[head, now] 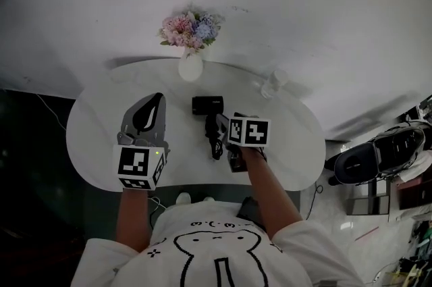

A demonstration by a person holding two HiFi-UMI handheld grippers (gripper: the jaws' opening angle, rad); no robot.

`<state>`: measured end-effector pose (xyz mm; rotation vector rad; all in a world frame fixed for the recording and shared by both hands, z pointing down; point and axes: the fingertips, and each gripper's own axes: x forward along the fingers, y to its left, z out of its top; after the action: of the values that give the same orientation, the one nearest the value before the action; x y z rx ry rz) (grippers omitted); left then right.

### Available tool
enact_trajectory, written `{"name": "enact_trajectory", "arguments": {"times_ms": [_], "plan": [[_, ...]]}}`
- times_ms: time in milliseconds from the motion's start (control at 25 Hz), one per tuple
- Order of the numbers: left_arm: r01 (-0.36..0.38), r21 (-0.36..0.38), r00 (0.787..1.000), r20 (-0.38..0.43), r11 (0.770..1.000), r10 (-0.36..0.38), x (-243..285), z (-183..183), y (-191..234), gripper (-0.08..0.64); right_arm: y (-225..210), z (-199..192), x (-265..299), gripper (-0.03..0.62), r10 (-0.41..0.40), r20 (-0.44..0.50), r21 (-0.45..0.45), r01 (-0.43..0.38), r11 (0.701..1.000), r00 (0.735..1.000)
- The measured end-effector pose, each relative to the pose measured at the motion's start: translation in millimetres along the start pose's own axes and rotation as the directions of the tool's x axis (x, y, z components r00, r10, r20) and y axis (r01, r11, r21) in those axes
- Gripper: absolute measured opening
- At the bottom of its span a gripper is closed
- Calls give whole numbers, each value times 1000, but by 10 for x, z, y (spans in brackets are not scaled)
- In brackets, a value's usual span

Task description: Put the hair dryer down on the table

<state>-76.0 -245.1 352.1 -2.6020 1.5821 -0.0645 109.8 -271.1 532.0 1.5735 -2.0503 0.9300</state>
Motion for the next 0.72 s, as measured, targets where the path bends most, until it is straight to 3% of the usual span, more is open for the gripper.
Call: {"name": "enact_trajectory", "arguments": {"times_ms": [320,520,720], "plan": [[-8,7,999,31,1000,8,-41,109,9,20,46,298,-508,227,17,158,2,-17,1000,987],[-1,7,999,50,1000,0,-6,201,15,20,93,469,-850,215,76,272,62,-96,993,959],[31,25,998,54,999,-32,61,270,-56,20,86,697,-1165,156,66,368,-6,-69,998,928]]}}
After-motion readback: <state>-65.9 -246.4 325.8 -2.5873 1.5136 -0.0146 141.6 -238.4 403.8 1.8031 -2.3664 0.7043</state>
